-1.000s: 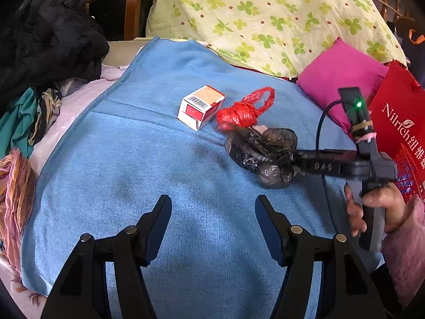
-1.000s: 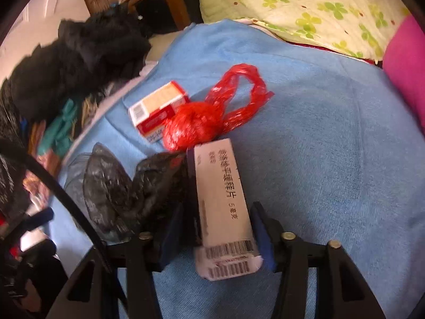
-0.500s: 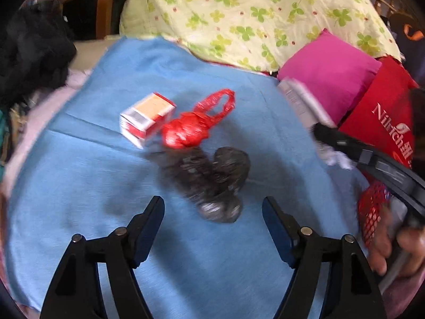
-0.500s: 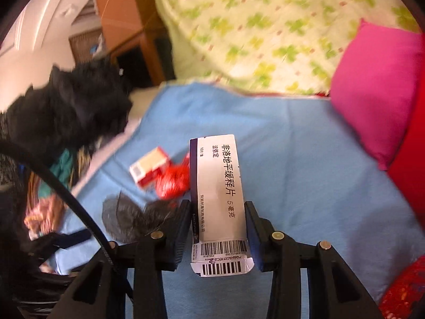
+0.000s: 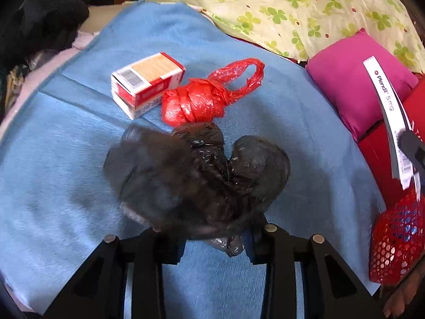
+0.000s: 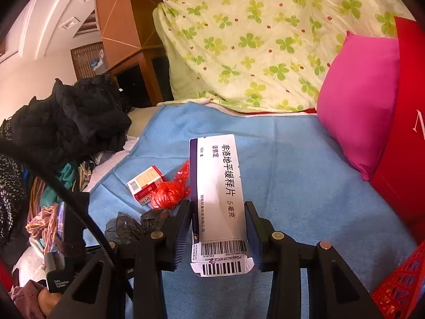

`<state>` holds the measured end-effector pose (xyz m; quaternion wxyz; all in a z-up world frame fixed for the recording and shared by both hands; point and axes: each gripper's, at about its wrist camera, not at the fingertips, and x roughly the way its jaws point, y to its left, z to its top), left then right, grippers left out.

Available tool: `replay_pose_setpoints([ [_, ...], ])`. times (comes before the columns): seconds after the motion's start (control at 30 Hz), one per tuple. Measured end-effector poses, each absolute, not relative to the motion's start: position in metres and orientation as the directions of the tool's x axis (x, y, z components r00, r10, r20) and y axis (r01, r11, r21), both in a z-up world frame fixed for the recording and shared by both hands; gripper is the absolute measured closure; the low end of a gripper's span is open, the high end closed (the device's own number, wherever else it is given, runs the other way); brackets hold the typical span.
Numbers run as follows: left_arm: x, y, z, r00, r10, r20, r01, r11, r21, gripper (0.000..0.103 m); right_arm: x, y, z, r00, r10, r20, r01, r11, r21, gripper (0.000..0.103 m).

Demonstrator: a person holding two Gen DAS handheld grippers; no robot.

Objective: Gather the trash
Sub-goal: 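Grasp the white medicine box with the right tool while the left grasps the black bags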

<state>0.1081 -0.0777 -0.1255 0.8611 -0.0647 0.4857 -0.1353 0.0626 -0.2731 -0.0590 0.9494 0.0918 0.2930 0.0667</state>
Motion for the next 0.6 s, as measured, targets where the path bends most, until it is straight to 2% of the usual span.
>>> replay_pose_setpoints([
  [0.23, 0.065, -0.073, -0.078, 0.588, -0.233, -0.774, 0.216, 0.968, -0.127, 0.068, 0.047, -0.279, -0.051, 0.839, 0.189, -0.511, -0.070, 0.967, 0.244, 0.061],
  [0.6, 0.001, -0.075, 0.004, 0.767, -0.177, -0.617, 0.247, 0.969, 0.029, 0.068, -0.020, -0.288, -0.036, 0.895, 0.201, -0.398, -0.072, 0.946, 0.316, 0.061],
])
